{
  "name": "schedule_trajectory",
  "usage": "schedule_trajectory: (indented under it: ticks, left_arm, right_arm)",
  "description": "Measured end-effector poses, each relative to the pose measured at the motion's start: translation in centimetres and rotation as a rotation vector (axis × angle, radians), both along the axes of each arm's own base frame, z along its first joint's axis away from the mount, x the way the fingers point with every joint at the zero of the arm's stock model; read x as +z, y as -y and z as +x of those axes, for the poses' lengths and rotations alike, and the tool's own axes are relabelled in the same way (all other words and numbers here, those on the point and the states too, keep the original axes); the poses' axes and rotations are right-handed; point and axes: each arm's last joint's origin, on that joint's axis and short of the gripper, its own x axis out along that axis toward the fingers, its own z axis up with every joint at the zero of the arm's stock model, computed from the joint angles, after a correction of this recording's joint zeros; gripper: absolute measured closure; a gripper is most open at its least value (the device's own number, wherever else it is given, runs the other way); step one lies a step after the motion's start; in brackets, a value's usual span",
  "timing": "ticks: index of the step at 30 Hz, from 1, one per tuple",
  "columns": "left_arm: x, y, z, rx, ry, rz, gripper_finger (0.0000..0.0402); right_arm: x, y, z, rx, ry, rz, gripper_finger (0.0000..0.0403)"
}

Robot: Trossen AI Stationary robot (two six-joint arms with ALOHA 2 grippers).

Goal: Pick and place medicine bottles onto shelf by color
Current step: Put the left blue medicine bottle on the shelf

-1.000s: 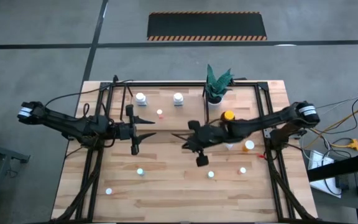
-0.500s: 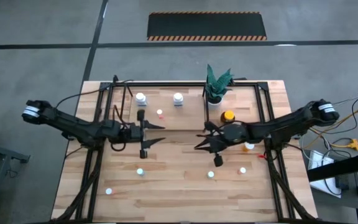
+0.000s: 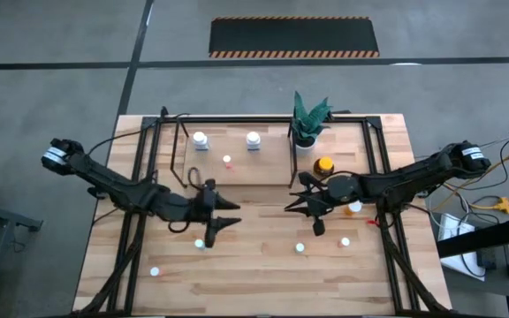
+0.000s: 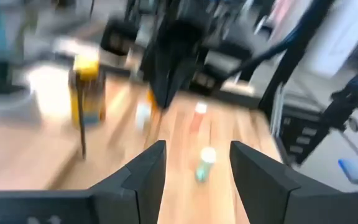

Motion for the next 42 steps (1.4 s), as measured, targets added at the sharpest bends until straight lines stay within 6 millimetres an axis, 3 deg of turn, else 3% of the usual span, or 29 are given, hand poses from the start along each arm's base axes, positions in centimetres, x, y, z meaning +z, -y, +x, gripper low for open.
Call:
schedule_trajectory:
  ticks: [8, 15, 21, 33, 42]
  left_arm:
    - [0.6, 2.4, 0.6, 0.108, -0.526, -0.121, 0.0240]
    - [-1.2, 5.2, 1.3, 0.063, -0.927, -0.111, 0.0240]
    - [-3.7, 5.7, 1.0, 0.034, -1.142, -0.101, 0.0238]
    - [-5.7, 5.3, 0.1, 0.024, -1.247, -0.077, 0.0153]
    - [-7.5, 5.4, -0.1, -0.052, -1.231, -0.032, 0.0148]
  right_arm:
    - [-0.3, 0.0, -0.1, -0.002, -0.023, 0.002, 0.0394]
    - [-0.3, 0.0, -0.1, -0.002, -0.024, 0.005, 0.0394]
    - [-0.5, 0.0, -0.2, 0.004, -0.029, 0.006, 0.0394]
    - [-0.6, 0.0, -0.2, 0.004, -0.034, 0.006, 0.0394]
    - [-0.8, 0.0, -0.3, 0.004, -0.040, 0.005, 0.0394]
